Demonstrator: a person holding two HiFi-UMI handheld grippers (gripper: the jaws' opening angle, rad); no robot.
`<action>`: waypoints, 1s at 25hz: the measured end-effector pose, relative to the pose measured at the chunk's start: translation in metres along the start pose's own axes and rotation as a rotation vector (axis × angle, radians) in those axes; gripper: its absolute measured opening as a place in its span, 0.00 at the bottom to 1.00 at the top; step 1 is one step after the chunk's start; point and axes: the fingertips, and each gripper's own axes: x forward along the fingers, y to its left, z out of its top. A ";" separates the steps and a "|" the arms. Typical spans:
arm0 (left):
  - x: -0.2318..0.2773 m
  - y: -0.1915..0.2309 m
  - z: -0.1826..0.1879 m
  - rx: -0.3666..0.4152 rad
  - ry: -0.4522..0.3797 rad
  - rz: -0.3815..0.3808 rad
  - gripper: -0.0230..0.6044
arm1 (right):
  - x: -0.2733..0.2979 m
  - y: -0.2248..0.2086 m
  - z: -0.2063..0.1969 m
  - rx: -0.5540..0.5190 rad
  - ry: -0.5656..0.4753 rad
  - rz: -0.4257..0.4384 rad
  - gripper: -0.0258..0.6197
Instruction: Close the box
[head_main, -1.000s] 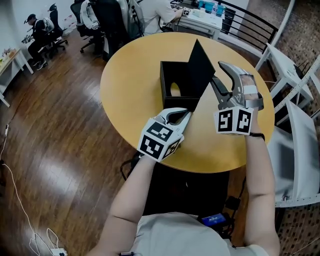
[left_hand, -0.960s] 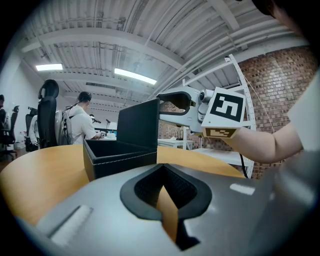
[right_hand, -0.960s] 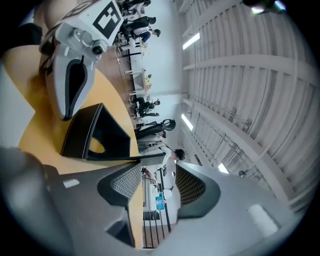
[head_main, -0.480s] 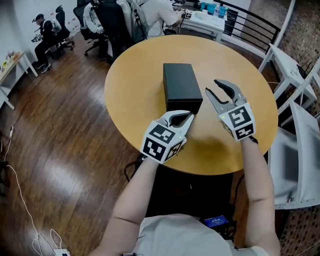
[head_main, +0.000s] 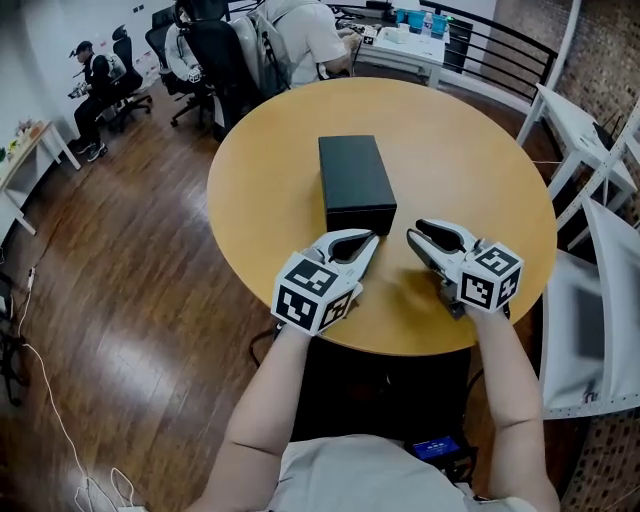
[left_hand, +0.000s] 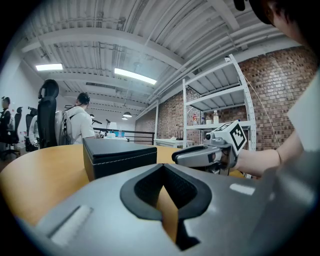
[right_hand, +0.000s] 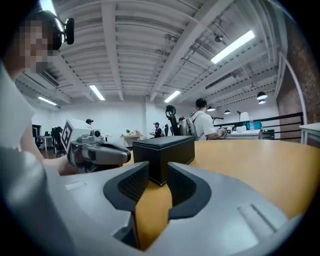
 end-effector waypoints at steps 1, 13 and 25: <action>0.000 0.000 0.000 0.000 0.000 0.000 0.04 | -0.002 0.002 0.001 -0.006 -0.012 0.002 0.21; -0.002 -0.003 0.000 0.001 -0.004 0.000 0.04 | -0.007 0.008 0.004 -0.020 -0.039 0.008 0.16; -0.003 -0.003 0.000 0.001 -0.007 -0.001 0.04 | -0.007 0.009 0.003 -0.021 -0.035 0.007 0.13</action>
